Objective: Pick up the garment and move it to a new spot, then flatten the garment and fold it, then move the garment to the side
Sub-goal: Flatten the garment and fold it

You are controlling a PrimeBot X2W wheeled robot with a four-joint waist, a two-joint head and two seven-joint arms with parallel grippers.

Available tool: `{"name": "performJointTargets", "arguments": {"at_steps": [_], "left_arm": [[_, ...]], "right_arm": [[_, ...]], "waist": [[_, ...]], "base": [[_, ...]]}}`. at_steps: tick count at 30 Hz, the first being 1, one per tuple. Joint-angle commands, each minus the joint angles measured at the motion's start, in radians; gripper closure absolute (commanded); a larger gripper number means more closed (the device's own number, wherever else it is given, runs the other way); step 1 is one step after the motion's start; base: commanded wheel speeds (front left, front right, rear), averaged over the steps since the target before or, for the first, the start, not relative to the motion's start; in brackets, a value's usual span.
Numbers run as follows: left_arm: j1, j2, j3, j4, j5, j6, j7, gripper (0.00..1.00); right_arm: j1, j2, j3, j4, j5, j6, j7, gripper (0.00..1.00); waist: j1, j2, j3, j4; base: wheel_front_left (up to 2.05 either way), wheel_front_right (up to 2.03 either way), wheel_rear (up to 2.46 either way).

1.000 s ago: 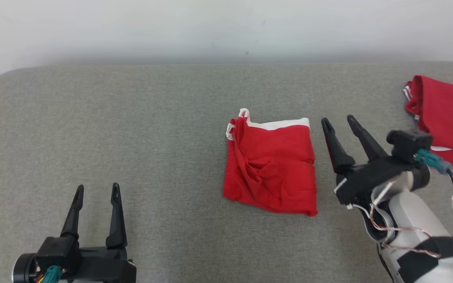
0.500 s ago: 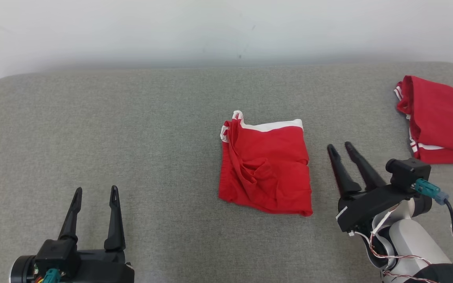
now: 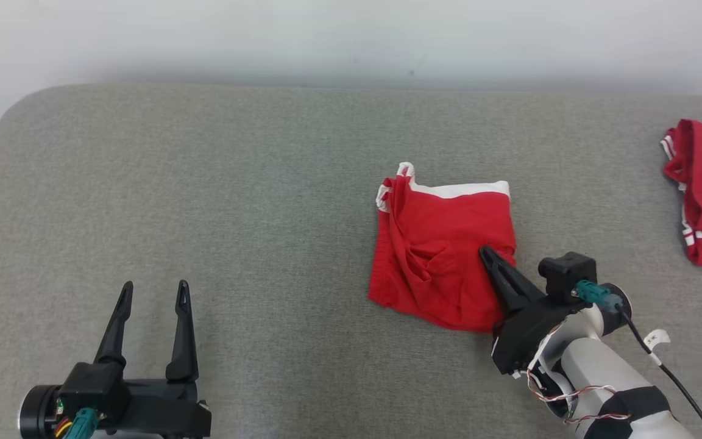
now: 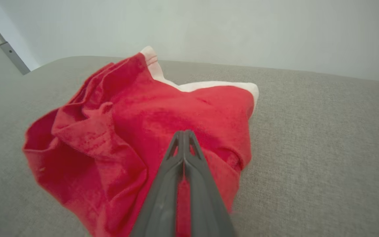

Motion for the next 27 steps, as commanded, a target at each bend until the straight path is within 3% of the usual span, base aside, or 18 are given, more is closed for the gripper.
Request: {"name": "performJointTargets", "arguments": {"at_steps": [1,9,17,27], "left_arm": [[-0.01,-0.001,0.002,-0.001,0.008,0.0,-0.003,0.0],[-0.001,-0.001,0.011,-0.005,0.005,0.002,-0.003,0.0],[0.002,-0.001,0.014,-0.007,-0.002,0.004,-0.003,0.0],[0.016,-0.001,0.007,-0.01,-0.009,0.016,-0.003,0.0]], "right_arm": [[-0.013,0.004,0.014,0.017,0.008,-0.003,-0.009,1.0],[-0.047,0.033,0.145,0.112,0.072,-0.003,-0.053,1.0],[-0.038,0.078,0.24,0.046,0.134,-0.003,-0.061,1.0],[0.002,0.122,0.231,-0.022,0.136,-0.003,-0.062,1.0]], "waist": [[0.0,0.0,0.007,0.016],[0.0,0.0,0.012,0.046],[0.0,0.0,0.009,0.063],[0.0,0.0,-0.009,0.06]], "base": [[0.0,0.0,0.0],[0.0,0.0,0.0],[0.0,0.0,0.0],[0.0,0.0,0.0]]}}
